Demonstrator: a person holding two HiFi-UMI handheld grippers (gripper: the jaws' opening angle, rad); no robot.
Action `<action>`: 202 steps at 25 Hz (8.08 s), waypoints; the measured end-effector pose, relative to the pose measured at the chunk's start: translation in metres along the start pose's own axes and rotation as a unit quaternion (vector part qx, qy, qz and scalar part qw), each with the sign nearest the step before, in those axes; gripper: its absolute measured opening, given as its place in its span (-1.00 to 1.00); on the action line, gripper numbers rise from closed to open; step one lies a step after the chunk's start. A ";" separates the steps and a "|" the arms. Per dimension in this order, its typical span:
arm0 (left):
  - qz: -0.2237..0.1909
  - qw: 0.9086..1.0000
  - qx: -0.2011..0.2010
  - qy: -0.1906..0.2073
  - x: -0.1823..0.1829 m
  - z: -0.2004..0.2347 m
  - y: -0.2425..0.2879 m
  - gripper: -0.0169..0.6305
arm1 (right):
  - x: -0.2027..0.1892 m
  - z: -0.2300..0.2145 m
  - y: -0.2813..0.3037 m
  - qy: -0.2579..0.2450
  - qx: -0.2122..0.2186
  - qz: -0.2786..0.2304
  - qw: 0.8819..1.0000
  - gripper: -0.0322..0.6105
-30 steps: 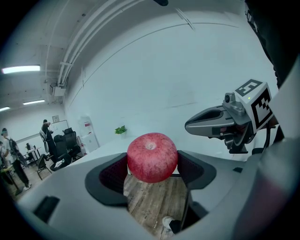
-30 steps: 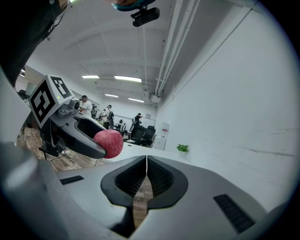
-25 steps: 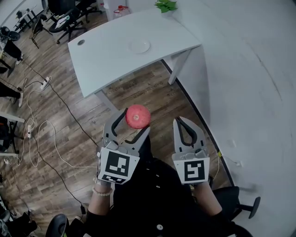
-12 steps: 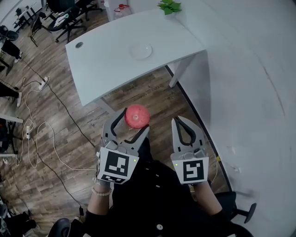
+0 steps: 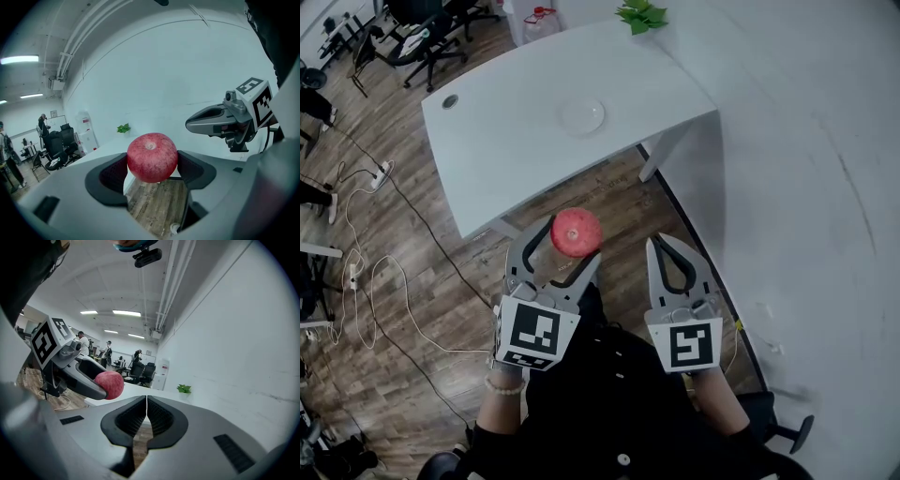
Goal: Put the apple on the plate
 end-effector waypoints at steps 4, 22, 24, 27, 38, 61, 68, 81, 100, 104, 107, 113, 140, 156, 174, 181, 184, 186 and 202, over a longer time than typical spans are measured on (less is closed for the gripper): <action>-0.002 1.000 -0.008 0.002 0.008 0.017 0.021 0.11 | 0.006 -0.015 0.021 0.000 -0.006 0.005 1.000 -0.77; -0.003 1.000 -0.028 -0.006 0.020 0.089 0.103 0.11 | 0.036 -0.061 0.107 -0.008 -0.026 0.004 1.000 -0.77; -0.003 1.000 -0.030 -0.005 0.021 0.094 0.109 0.11 | 0.037 -0.064 0.115 -0.011 -0.026 0.008 1.000 -0.77; -0.003 0.999 -0.032 -0.005 0.023 0.102 0.117 0.11 | 0.041 -0.069 0.125 -0.007 -0.029 0.004 1.000 -0.77; -0.005 1.000 -0.028 -0.006 0.020 0.128 0.135 0.11 | 0.046 -0.074 0.155 -0.012 -0.030 0.007 0.999 -0.77; -0.005 1.000 -0.005 -0.019 0.007 0.140 0.118 0.11 | 0.054 -0.057 0.161 -0.024 -0.016 -0.002 1.000 -0.77; -0.003 1.000 0.016 -0.023 0.006 0.149 0.114 0.11 | 0.058 -0.058 0.170 -0.034 -0.004 -0.006 0.999 -0.77; 0.010 0.997 0.057 -0.040 0.012 0.168 0.133 0.11 | 0.067 -0.078 0.208 -0.053 0.038 -0.022 0.998 -0.77; 0.026 0.992 0.112 -0.058 0.034 0.195 0.178 0.11 | 0.074 -0.122 0.273 -0.068 0.109 -0.039 0.991 -0.77; 0.033 0.989 0.125 -0.072 0.032 0.197 0.184 0.11 | 0.077 -0.128 0.282 -0.074 0.122 -0.044 0.989 -0.77; 0.031 0.989 0.132 -0.066 0.039 0.204 0.191 0.11 | 0.079 -0.134 0.291 -0.076 0.130 -0.047 0.987 -0.77; 0.037 0.985 0.148 -0.079 0.039 0.210 0.204 0.11 | 0.079 -0.145 0.308 -0.078 0.148 -0.049 0.985 -0.77; 0.094 0.971 0.171 -0.135 0.003 0.225 0.270 0.11 | 0.062 -0.171 0.371 -0.084 0.207 -0.021 0.975 -0.77; 0.136 0.970 0.157 -0.124 -0.025 0.223 0.317 0.11 | 0.044 -0.187 0.393 -0.083 0.221 -0.001 0.972 -0.77; 0.164 0.963 0.151 -0.150 -0.065 0.224 0.357 0.11 | 0.028 -0.193 0.410 -0.089 0.232 0.028 0.968 -0.77; 0.175 0.962 0.147 -0.151 -0.080 0.223 0.367 0.11 | 0.026 -0.190 0.413 -0.089 0.238 0.031 0.967 -0.77; 0.178 0.961 0.143 -0.157 -0.086 0.223 0.371 0.11 | 0.025 -0.188 0.414 -0.092 0.240 0.036 0.966 -0.77; 0.180 0.960 0.140 -0.163 -0.091 0.222 0.374 0.11 | 0.024 -0.187 0.414 -0.092 0.241 0.037 0.966 -0.77; 0.202 0.961 0.125 -0.143 -0.112 0.217 0.394 0.11 | 0.016 -0.186 0.420 -0.095 0.243 0.056 0.964 -0.77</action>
Point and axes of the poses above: the fingertips, and each gripper's own axes: y forward along the fingers, z to its left, x out of its top, the point moved 7 cm from there along -y, backward along the fingers, and after that the axes turned 5 degrees about z, right-handed, at the moved point
